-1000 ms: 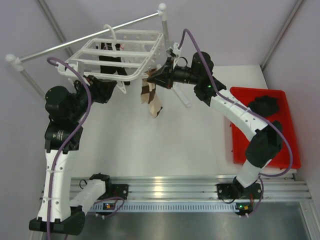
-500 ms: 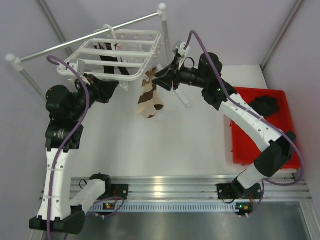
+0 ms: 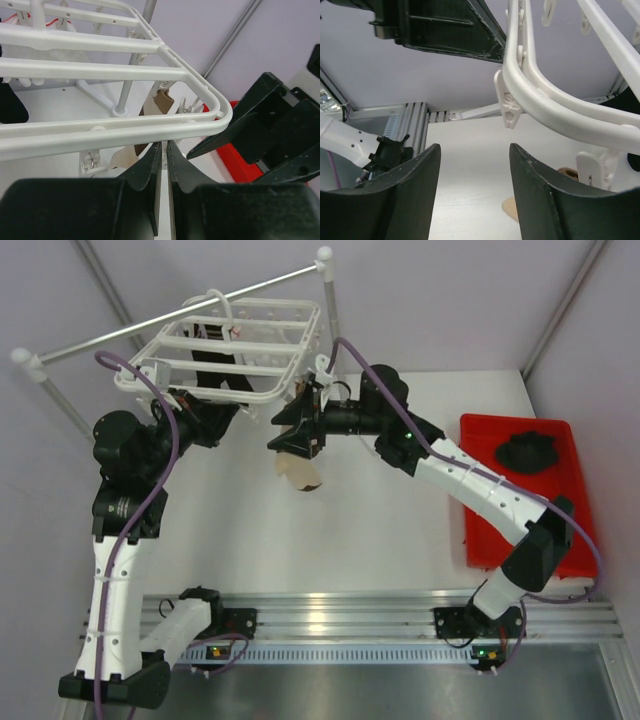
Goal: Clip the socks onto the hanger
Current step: Open the clamp at the hanger.
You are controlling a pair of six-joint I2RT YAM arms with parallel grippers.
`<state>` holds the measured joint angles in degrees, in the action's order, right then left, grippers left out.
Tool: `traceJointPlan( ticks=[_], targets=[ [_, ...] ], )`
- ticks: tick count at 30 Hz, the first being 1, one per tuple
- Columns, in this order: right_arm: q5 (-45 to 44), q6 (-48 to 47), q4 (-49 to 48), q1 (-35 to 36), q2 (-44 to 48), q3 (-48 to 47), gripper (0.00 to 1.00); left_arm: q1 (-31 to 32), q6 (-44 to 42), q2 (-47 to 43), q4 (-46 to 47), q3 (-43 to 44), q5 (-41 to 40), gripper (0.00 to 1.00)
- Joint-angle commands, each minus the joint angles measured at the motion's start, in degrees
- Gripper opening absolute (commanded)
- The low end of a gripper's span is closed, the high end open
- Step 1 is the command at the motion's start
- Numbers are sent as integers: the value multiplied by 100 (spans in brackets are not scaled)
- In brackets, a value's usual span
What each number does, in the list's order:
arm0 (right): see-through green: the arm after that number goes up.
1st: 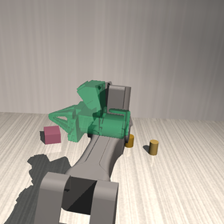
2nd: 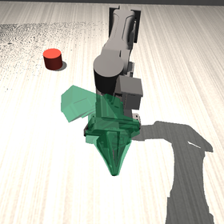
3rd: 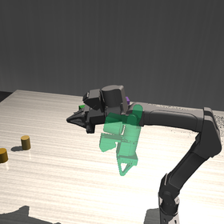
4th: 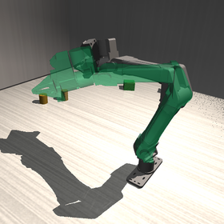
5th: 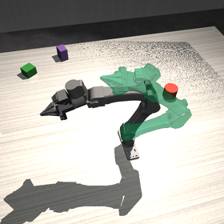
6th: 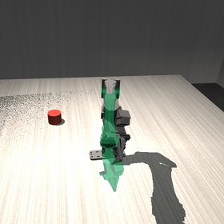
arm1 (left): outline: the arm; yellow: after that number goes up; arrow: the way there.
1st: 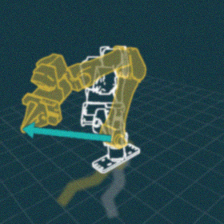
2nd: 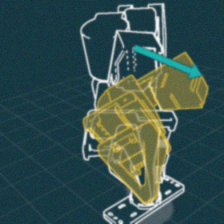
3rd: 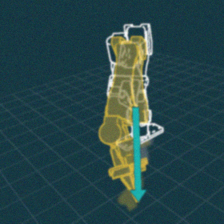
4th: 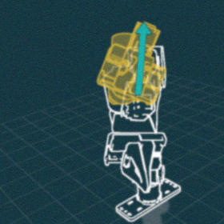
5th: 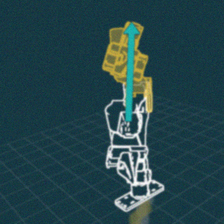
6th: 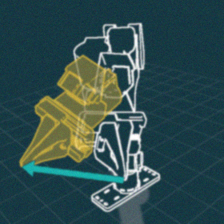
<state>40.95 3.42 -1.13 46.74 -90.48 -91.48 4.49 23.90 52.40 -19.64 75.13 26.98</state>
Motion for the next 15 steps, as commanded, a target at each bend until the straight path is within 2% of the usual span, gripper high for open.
traceJointPlan(
  ticks=[1,3,15],
  targets=[
    [-175,-149,-510,116,-312,-361,57,-10,36,-37,399,-7,79,13],
    [-341,-140,-634,151,-452,-414,61,-10,18,-46,382,-7,79,13],
    [-535,237,-1512,283,-989,-695,62,-10,97,-37,399,-60,167,13]
  ],
)
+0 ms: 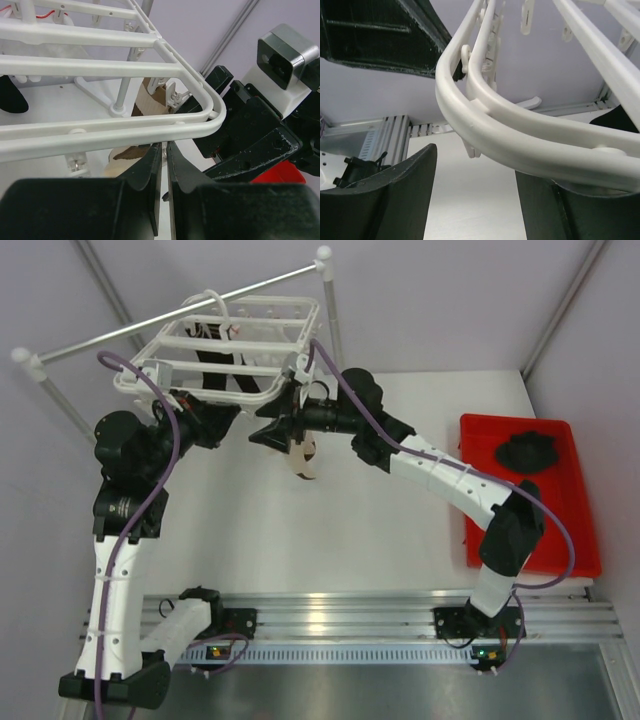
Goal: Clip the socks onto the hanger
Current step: Open the clamp at the hanger.
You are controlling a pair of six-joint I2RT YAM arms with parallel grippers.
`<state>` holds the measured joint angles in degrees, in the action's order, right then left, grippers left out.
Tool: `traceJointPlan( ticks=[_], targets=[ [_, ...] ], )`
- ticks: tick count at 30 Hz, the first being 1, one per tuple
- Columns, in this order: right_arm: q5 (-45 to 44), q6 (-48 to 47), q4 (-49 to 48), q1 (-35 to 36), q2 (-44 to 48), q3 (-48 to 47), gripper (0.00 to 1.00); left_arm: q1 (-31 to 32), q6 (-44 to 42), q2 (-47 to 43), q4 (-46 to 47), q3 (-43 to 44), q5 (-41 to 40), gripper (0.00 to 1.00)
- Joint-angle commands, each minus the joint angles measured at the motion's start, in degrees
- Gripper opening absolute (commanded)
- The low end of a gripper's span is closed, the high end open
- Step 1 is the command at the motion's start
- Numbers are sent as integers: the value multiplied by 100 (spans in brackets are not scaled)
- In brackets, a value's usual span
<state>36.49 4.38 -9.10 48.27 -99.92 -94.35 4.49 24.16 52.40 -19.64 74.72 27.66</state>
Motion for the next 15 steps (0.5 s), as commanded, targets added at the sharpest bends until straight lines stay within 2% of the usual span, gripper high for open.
traceJointPlan(
  ticks=[1,4,7,8,11,13,15],
  targets=[
    [-89,159,-759,139,-71,-418,62,-10,88,-28,391,-19,117,13],
    [-98,160,-839,139,-115,-462,56,-10,132,-28,364,-10,169,14],
    [-81,151,-856,139,-142,-480,46,-10,211,-46,355,-19,222,13],
    [-63,125,-856,139,-142,-480,40,-10,238,-37,355,-19,240,13],
    [-72,72,-812,148,-142,-480,34,-10,264,-46,338,-27,284,14],
    [-72,28,-795,148,-124,-462,34,-10,264,-37,329,-27,310,14],
    [-46,-16,-786,156,-89,-453,40,-10,264,-46,329,-27,354,14]
  ],
)
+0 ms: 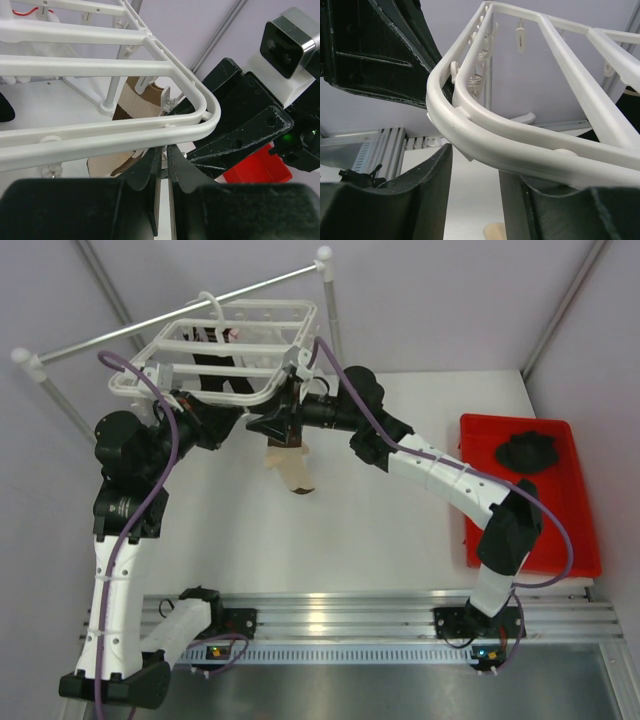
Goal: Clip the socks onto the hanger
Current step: Open the clamp at the hanger.
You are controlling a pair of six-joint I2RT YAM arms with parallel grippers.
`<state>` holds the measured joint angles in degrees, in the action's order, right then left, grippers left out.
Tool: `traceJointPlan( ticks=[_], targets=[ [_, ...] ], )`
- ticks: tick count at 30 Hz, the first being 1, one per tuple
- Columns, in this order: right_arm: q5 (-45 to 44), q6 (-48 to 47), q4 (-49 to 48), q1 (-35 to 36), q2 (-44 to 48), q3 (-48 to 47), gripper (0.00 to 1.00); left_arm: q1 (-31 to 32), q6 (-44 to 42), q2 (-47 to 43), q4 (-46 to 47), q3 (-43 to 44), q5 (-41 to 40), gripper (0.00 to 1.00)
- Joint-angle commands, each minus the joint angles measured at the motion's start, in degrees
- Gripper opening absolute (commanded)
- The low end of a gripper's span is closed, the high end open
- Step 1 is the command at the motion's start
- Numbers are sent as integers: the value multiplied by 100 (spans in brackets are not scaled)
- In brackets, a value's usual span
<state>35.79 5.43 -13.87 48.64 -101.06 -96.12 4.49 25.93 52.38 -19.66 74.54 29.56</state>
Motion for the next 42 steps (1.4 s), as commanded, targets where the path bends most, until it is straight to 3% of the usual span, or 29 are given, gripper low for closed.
traceJointPlan(
  ticks=[1,7,16,19,21,23,27,32,36,42],
  targets=[
    [16,-130,-318,110,24,-276,42,-10,87,-26,331,-1,173,14],
    [-2,-183,-371,172,25,-311,57,-10,193,0,322,-1,208,14],
    [-379,-490,-494,339,25,-250,54,-10,448,53,349,-28,243,14],
    [-590,-490,-529,356,7,-285,44,-10,518,70,349,-36,278,14],
    [-670,-499,-564,356,7,-285,26,-10,527,53,331,-28,278,16],
    [-679,-684,-503,357,16,-294,14,-10,509,18,270,-19,235,21],
    [-538,-772,-117,356,77,-329,1,-18,457,-96,7,78,-11,37],
    [59,-789,621,304,60,-583,0,-18,369,-491,-91,-71,-126,47],
    [279,-956,1368,295,7,-838,0,-18,290,-676,-240,-256,-258,47],
    [455,-1141,2081,277,-99,-1181,0,-18,-202,-861,225,-625,233,43]
  ],
)
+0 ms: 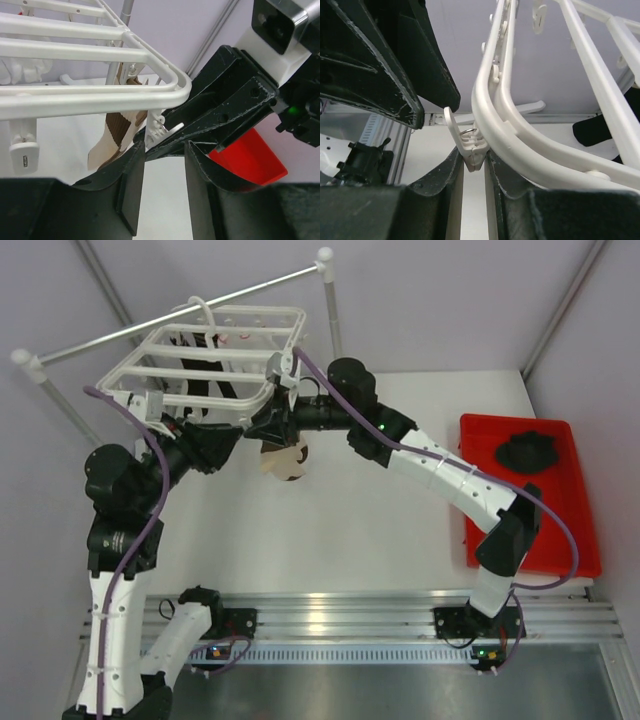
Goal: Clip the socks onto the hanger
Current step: Open the clamp at the hanger.
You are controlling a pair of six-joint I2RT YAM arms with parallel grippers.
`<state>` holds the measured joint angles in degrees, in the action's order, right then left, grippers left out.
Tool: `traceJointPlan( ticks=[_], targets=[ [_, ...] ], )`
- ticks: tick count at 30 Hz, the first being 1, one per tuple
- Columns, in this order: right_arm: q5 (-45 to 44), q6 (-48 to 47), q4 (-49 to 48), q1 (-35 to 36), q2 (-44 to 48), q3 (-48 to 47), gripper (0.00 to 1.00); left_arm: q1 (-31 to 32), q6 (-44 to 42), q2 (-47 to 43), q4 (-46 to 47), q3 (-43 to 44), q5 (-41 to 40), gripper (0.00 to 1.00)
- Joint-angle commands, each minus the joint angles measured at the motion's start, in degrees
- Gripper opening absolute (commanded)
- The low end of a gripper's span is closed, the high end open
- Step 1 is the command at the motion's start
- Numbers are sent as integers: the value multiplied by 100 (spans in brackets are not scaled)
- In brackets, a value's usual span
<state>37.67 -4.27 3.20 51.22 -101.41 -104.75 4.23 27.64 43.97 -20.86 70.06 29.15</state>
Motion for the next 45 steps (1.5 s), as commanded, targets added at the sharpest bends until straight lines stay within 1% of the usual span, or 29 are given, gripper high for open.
traceJointPlan(
  ticks=[1,2,5,11,17,27,34,37,39,40,41,42,43,45],
  targets=[
    [276,-179,426,28,-64,-335,0,8,-495,-28,581,-212,363,42],
    [285,-179,444,20,-72,-344,0,8,-670,-63,696,-264,494,41],
    [294,-170,488,11,-90,-353,0,16,-847,-37,1065,-274,627,38],
    [276,-100,681,11,-230,-564,0,8,-1032,77,1471,-265,944,36],
    [267,32,629,-7,-231,-608,0,16,-1164,217,1375,-230,1076,31],
    [329,41,743,-25,-222,-669,0,17,-1709,306,716,-45,926,31],
    [346,84,787,-68,-239,-722,0,8,-2052,350,346,51,926,22],
    [364,93,787,-77,-222,-722,0,17,-2087,358,276,60,987,13],
    [346,93,770,-95,-196,-696,0,17,-2034,367,276,78,970,3],
    [311,93,752,-95,-152,-679,0,17,-1930,376,276,95,909,1],
    [259,85,735,-104,-134,-661,1,17,-1842,393,276,113,874,0],
    [84,85,647,-104,-99,-591,4,17,-1737,402,267,139,830,0],
    [-22,41,586,-104,-64,-538,17,17,-1588,446,258,148,786,0],
    [-416,-12,436,-86,77,-320,23,16,-1043,481,232,122,637,0]
  ],
)
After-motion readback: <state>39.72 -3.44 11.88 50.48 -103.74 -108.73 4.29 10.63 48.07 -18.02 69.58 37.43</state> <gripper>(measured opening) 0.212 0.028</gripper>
